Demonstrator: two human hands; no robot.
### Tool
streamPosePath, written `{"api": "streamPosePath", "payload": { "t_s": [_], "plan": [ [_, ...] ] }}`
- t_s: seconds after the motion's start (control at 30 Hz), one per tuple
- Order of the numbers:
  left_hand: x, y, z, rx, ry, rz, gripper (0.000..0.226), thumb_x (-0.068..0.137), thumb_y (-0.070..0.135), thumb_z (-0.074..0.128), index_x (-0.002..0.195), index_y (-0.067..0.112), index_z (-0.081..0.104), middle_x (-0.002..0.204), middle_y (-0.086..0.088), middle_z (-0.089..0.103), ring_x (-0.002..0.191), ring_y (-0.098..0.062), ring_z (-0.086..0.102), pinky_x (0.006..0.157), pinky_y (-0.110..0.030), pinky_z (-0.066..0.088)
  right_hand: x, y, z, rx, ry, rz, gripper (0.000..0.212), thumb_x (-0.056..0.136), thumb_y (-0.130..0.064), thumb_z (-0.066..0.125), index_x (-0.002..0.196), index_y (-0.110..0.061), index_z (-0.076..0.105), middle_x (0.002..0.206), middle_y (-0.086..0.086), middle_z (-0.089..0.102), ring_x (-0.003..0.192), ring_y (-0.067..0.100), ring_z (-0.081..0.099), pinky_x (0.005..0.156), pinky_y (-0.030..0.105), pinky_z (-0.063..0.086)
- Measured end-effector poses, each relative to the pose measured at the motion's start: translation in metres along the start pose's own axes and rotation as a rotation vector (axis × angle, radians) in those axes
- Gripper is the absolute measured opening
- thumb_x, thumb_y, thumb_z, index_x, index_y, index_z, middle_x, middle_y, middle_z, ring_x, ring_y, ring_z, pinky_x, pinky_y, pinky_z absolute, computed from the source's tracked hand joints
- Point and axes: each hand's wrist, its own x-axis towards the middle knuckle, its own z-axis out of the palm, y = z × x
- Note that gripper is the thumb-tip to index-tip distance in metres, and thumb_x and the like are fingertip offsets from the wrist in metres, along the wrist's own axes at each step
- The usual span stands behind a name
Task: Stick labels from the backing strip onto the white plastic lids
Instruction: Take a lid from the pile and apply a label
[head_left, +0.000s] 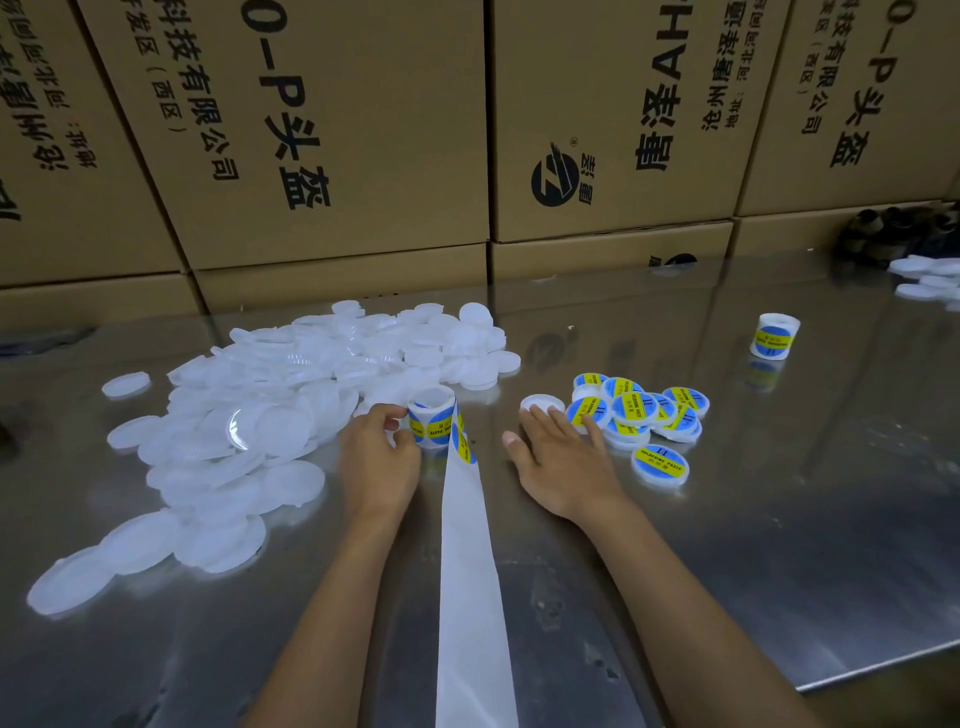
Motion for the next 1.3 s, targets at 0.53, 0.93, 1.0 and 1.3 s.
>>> {"api": "streamPosePath", "payload": {
  "t_s": [0.53,0.93,1.0,1.3],
  "plan": [
    [-0.002,-0.001,0.008,-0.019,-0.085,0.066,0.035,0.088,0.002,0.056,0.119,0.015,0.064,0.109,-0.006,0.066,0.109,-0.026,0.057,0.096,-0.036,0.045,0.015,0.107,-0.044,-0.1,0.028,0.118,0.056,0.101,-0.057,0.022,0.145,-0.026,0.038,0.16,-0.007,0.027,0.151,0.008,0.008,0.121,0.048,-0.003],
    [-0.01,0.008,0.011,-0.164,-0.274,0.163,0.05,0.079,-0.016,0.051,0.105,0.024,0.066,0.098,0.005,0.066,0.088,-0.009,0.057,0.082,-0.013,0.045,0.01,-0.024,-0.026,0.588,0.118,-0.209,0.038,0.093,-0.022,0.063,0.131,-0.028,0.061,0.15,-0.001,0.045,0.143,0.013,0.034,0.116,0.042,0.03],
    [-0.007,0.005,0.009,-0.09,-0.248,0.191,0.046,0.079,-0.012,0.059,0.113,0.018,0.068,0.111,0.003,0.064,0.098,-0.014,0.056,0.092,-0.022,0.045,0.01,-0.033,-0.018,0.584,0.124,-0.174,0.035,0.091,-0.016,0.063,0.125,-0.025,0.064,0.148,0.0,0.046,0.141,0.014,0.037,0.112,0.034,0.033],
    [0.002,-0.006,0.002,0.294,-0.277,0.031,0.05,0.088,0.046,0.067,0.132,0.024,0.063,0.131,-0.007,0.047,0.134,-0.026,0.033,0.113,-0.035,0.03,0.012,-0.028,-0.008,0.629,0.39,-0.03,0.023,0.083,-0.006,0.065,0.101,-0.019,0.07,0.11,-0.006,0.062,0.09,0.008,0.056,0.071,0.005,0.038]
  ]
}}
